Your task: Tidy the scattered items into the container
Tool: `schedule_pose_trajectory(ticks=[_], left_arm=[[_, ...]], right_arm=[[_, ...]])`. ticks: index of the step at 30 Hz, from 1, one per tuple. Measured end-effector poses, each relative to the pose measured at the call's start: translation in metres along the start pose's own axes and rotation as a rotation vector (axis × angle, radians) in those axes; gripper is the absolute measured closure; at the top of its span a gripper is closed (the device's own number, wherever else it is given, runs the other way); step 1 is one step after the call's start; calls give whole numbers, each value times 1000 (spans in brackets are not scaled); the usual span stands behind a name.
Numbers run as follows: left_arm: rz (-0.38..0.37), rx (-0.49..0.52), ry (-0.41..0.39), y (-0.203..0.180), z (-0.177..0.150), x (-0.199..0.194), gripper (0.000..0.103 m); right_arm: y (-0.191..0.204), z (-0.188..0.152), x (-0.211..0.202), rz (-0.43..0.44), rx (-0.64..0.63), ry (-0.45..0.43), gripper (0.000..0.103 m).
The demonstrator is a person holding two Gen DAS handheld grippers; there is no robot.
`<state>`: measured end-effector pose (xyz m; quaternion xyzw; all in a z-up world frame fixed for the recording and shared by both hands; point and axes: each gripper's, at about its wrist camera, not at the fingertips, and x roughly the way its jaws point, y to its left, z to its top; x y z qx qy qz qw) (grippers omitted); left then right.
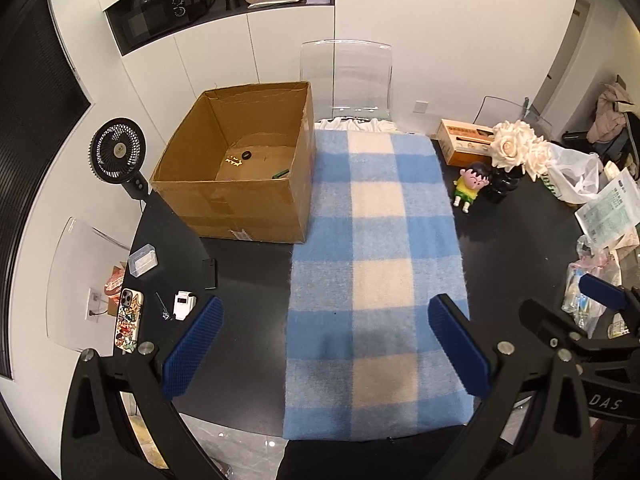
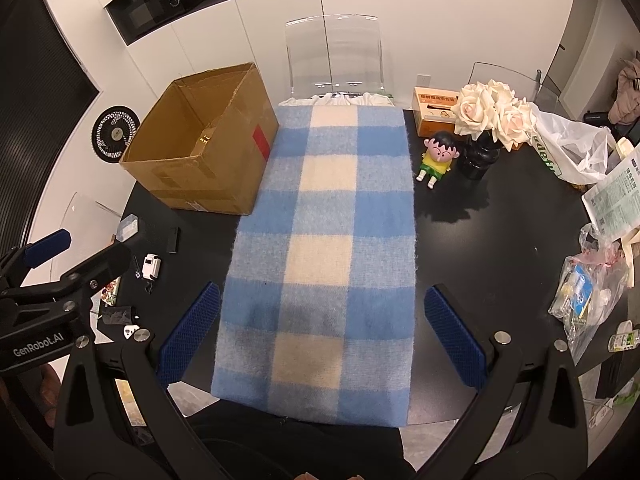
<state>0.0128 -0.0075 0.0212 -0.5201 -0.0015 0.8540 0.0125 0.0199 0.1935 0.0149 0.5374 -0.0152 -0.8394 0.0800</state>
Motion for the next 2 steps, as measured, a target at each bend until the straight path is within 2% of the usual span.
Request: schedule_pose_trajectory(ticks=[2], left_arm=[[-9, -6, 8, 1, 0, 1, 1]], right_arm=[[0, 0, 1, -1, 0, 1, 0]])
